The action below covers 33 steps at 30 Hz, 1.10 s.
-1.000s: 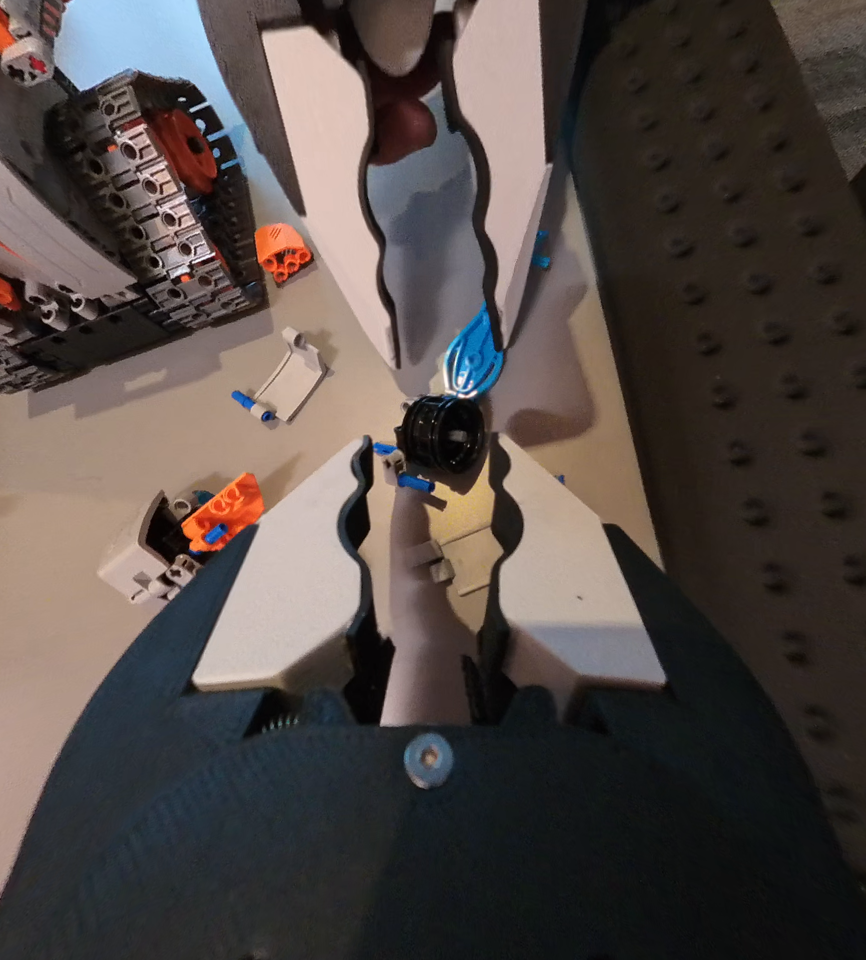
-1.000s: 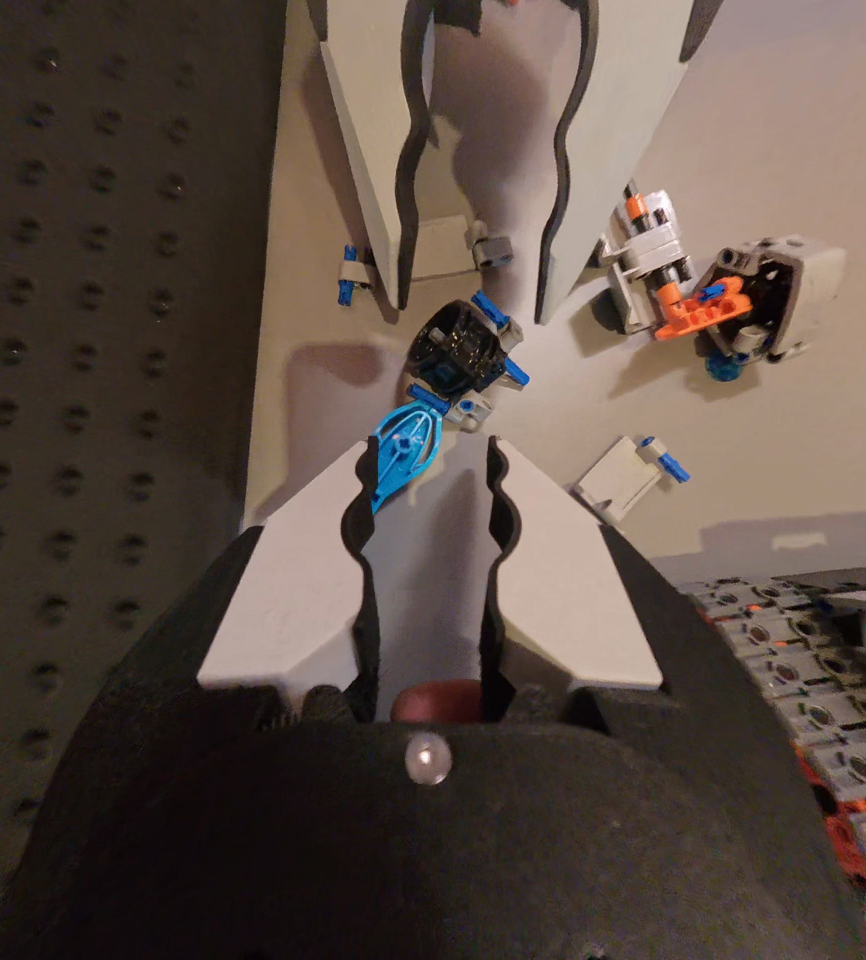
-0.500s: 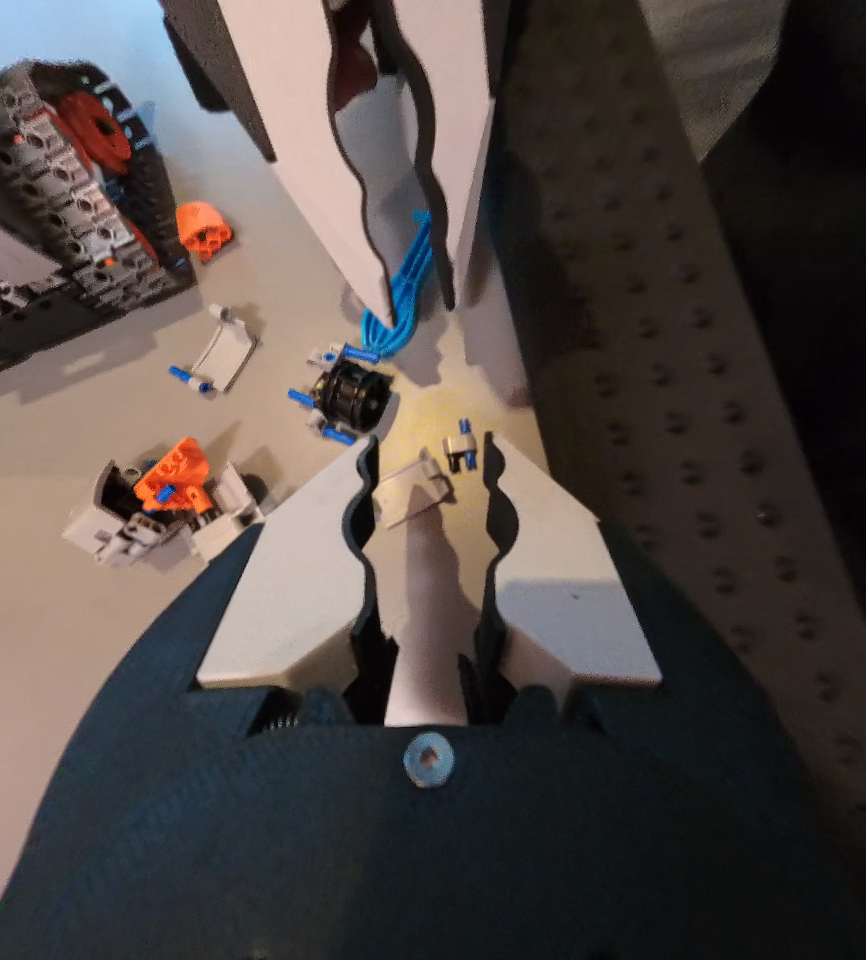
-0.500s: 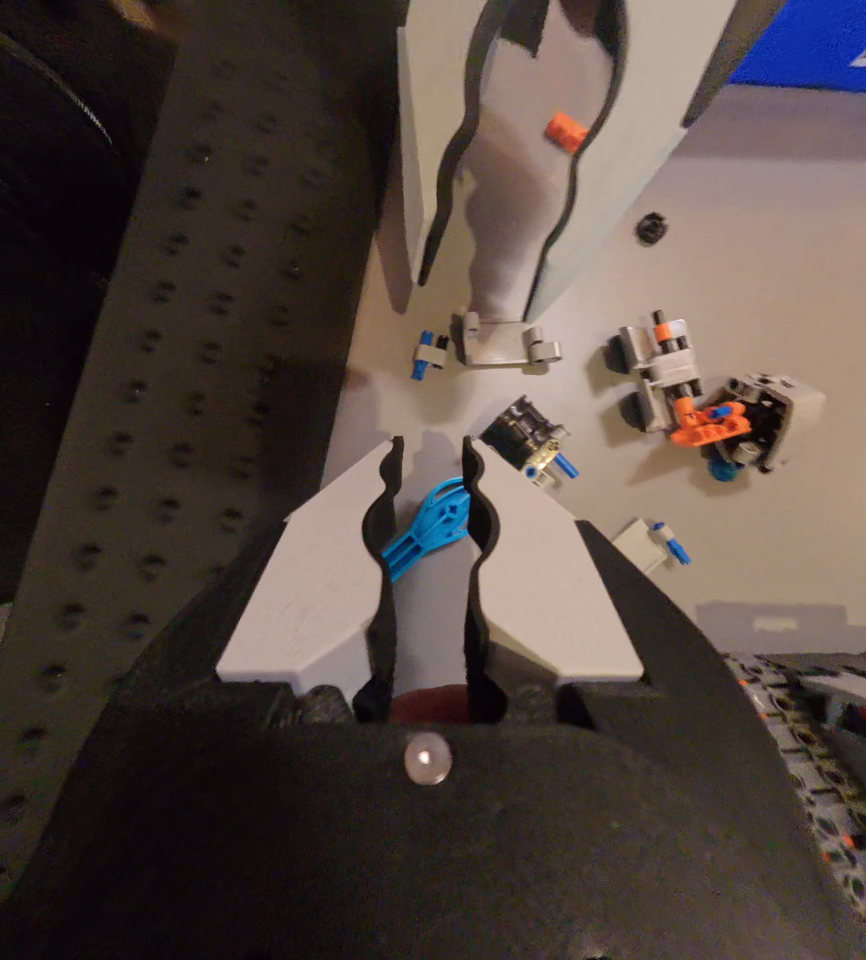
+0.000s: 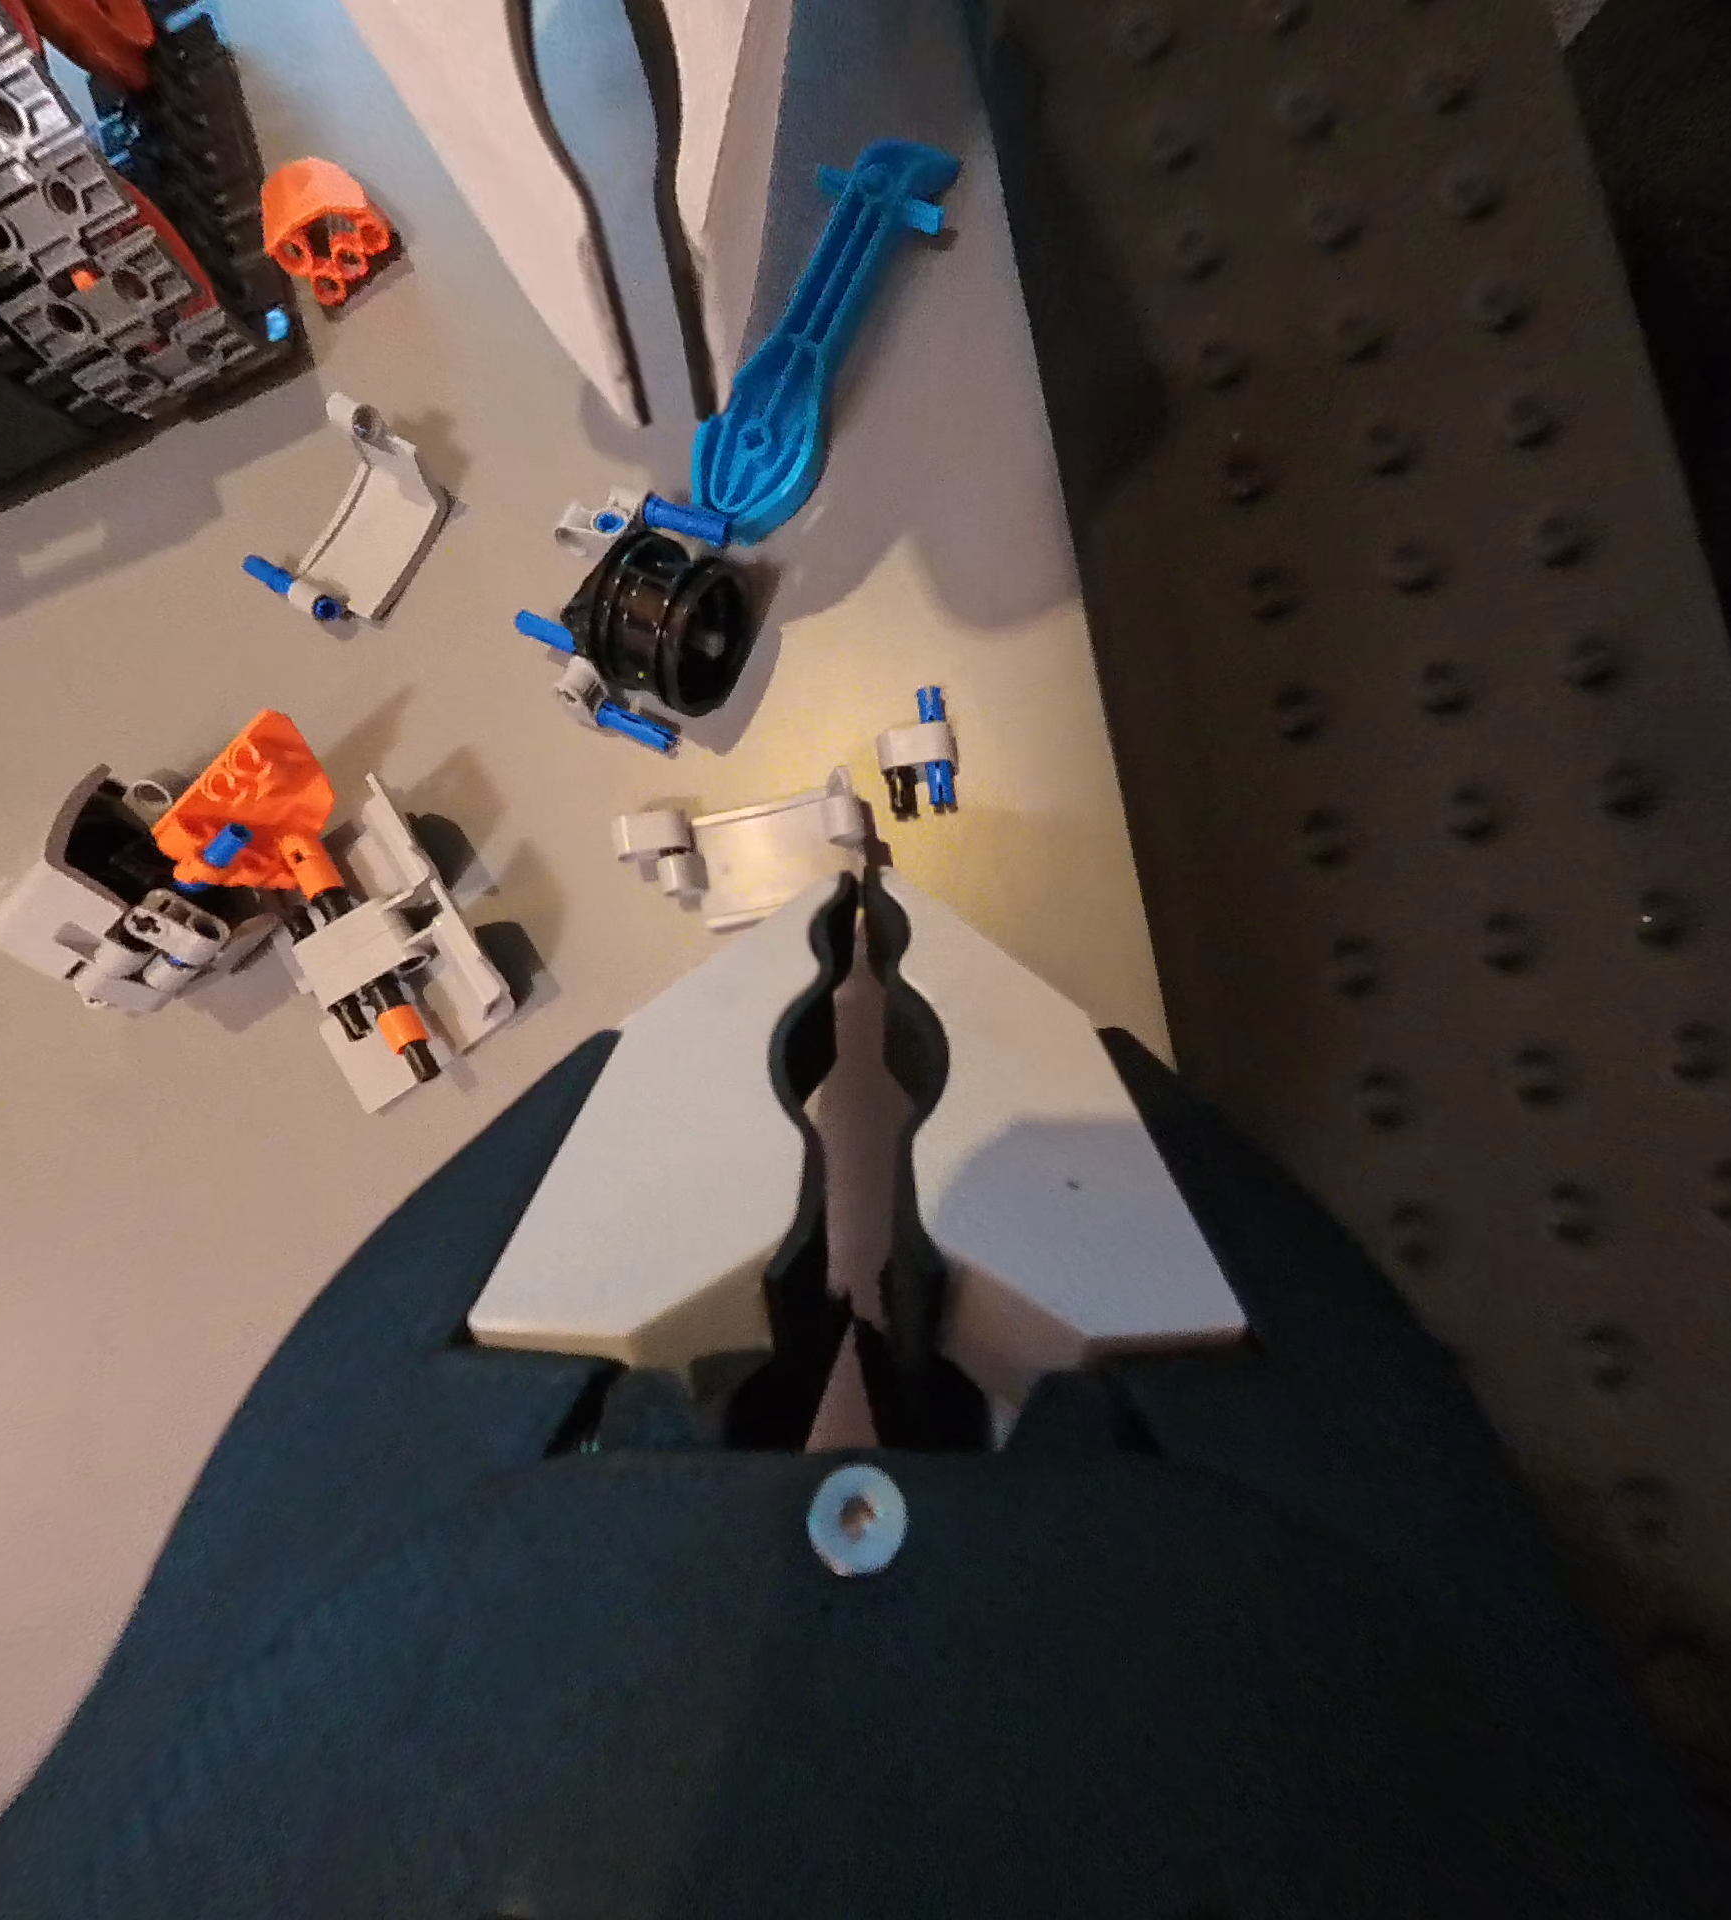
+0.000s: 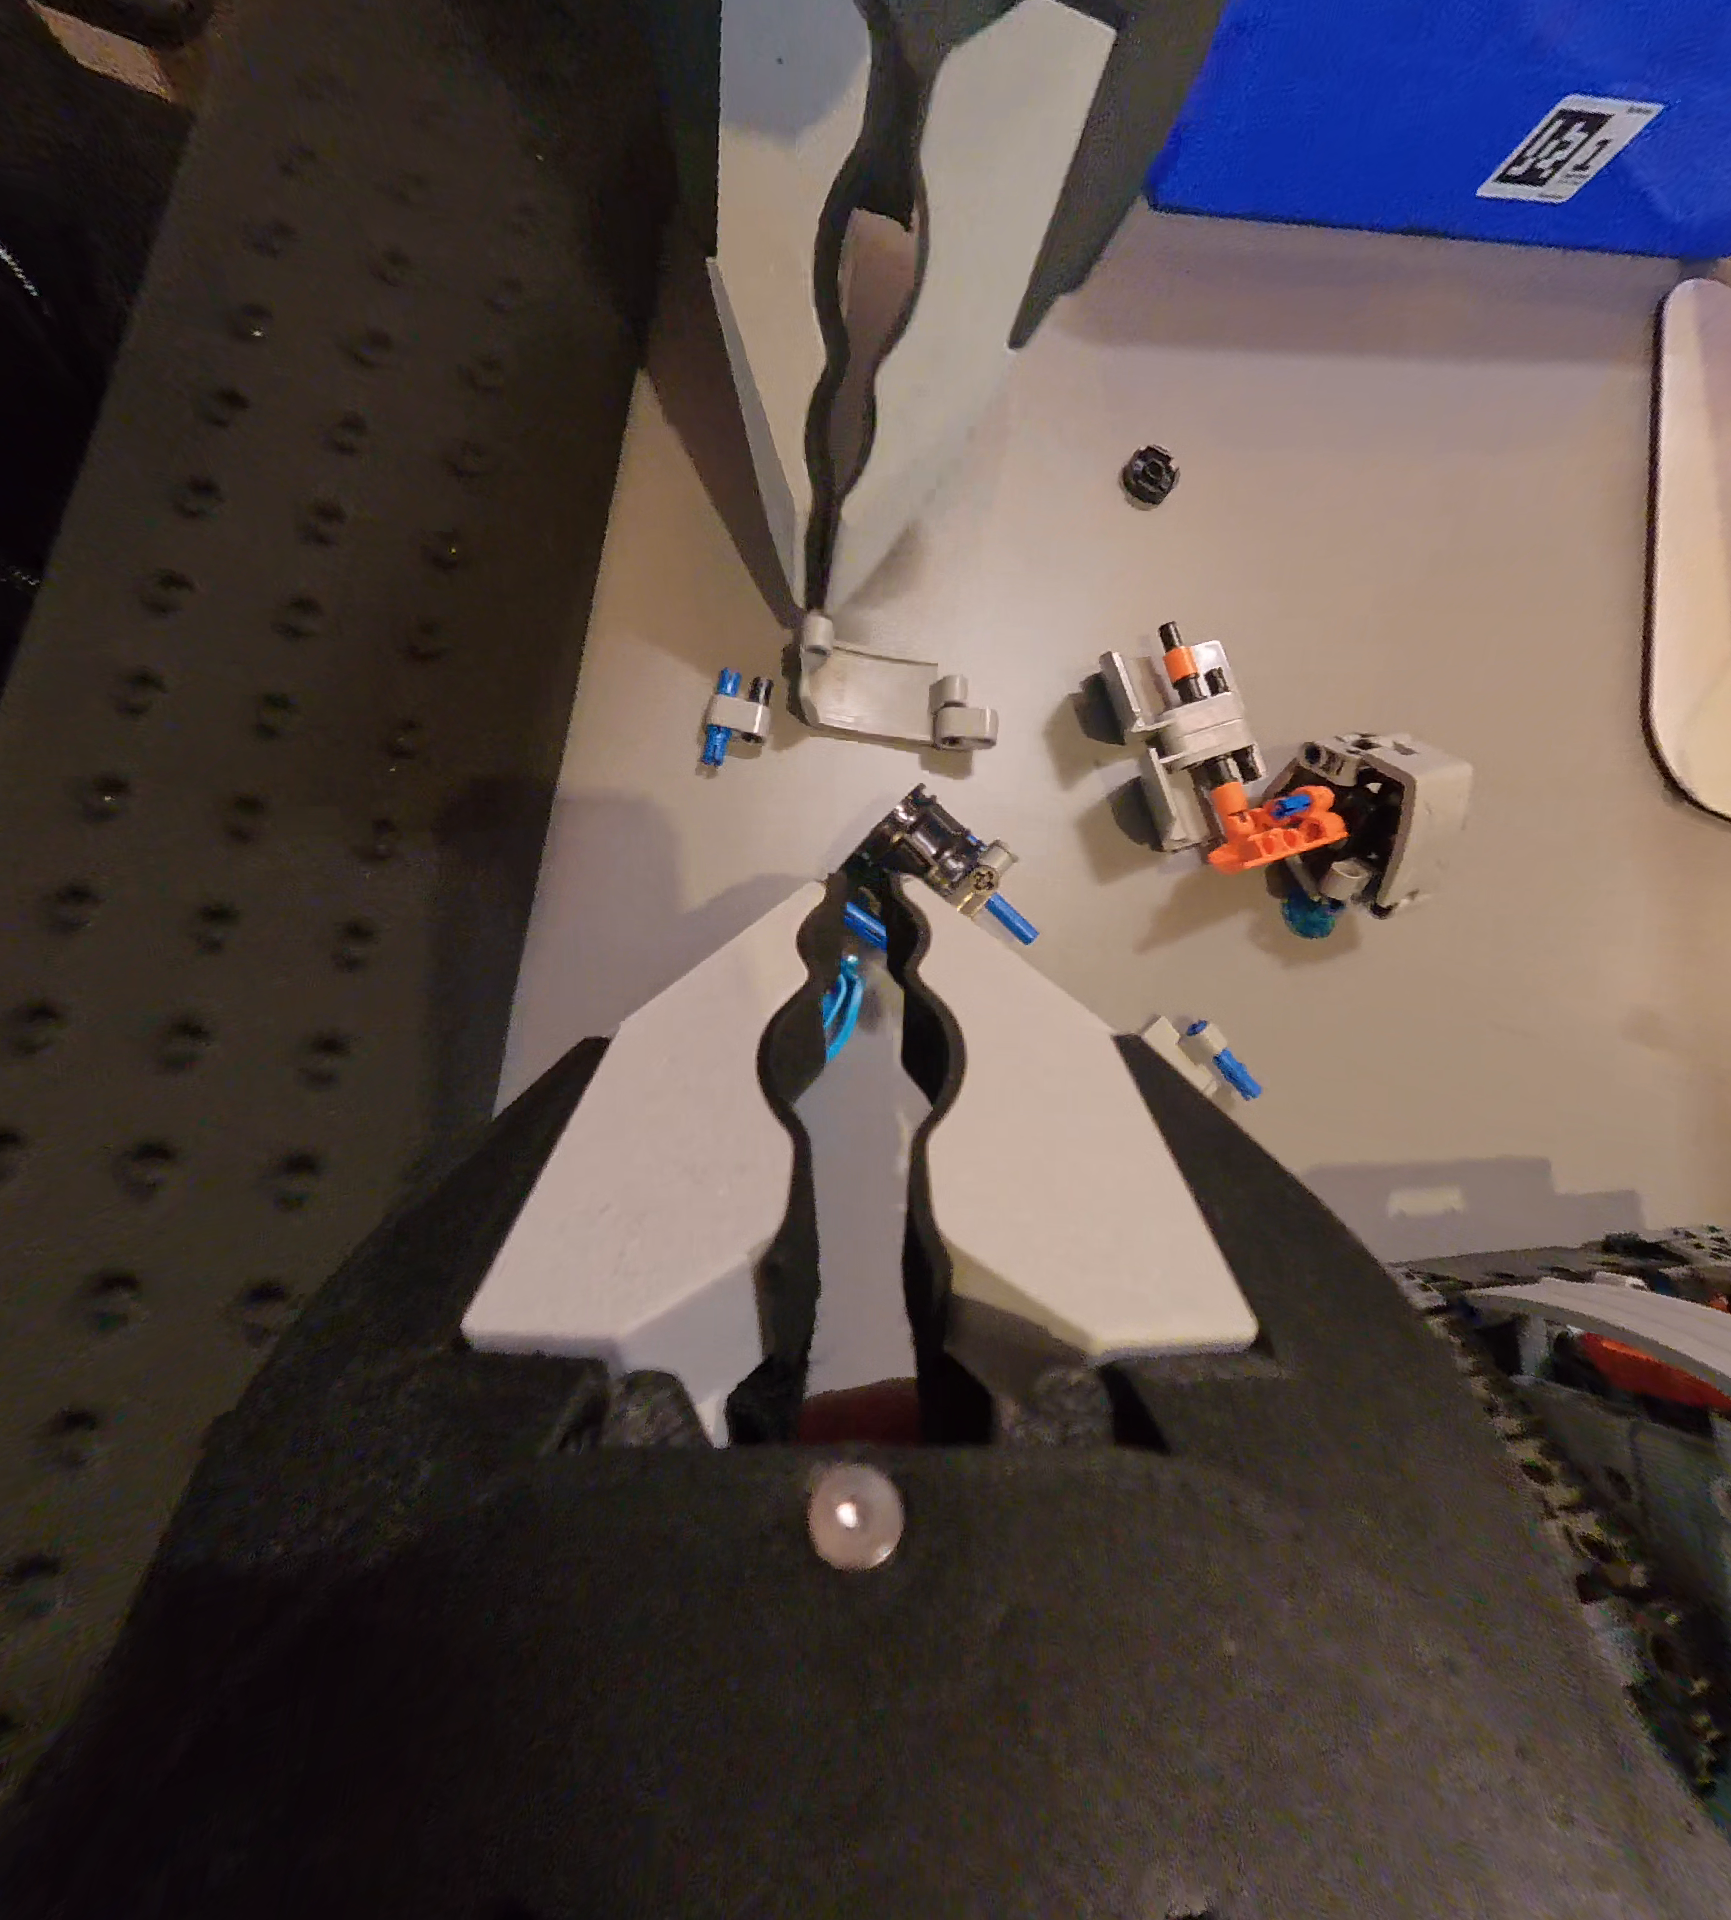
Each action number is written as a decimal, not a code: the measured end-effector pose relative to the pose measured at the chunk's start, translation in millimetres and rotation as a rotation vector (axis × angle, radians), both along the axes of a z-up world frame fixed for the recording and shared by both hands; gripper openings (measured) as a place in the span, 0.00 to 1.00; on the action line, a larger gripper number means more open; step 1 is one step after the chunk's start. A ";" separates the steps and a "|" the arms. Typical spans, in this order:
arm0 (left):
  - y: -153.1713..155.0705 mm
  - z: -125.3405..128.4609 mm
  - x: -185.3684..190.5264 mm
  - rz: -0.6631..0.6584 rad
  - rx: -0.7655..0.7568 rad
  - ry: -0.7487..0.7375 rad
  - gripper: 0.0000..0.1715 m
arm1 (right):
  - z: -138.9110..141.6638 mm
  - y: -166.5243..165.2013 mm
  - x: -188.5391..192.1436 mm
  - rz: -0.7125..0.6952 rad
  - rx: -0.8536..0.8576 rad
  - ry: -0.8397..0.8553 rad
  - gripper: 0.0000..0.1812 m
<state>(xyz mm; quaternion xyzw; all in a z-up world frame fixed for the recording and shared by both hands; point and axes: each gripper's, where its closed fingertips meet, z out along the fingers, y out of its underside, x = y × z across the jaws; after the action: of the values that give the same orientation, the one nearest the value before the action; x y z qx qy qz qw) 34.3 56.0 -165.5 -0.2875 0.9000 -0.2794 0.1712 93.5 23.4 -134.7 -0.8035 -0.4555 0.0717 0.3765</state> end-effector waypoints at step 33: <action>29.4 13.5 0.1 0.109 -0.053 -0.022 0.18 | -16.9 30.7 70.2 -0.210 0.097 -0.333 0.03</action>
<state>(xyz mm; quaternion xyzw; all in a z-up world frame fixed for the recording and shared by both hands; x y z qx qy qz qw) 34.4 85.4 -152.0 -0.3375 0.8733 -0.2966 0.1882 163.7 54.1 -151.6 -0.8284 -0.4280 -0.1240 0.3394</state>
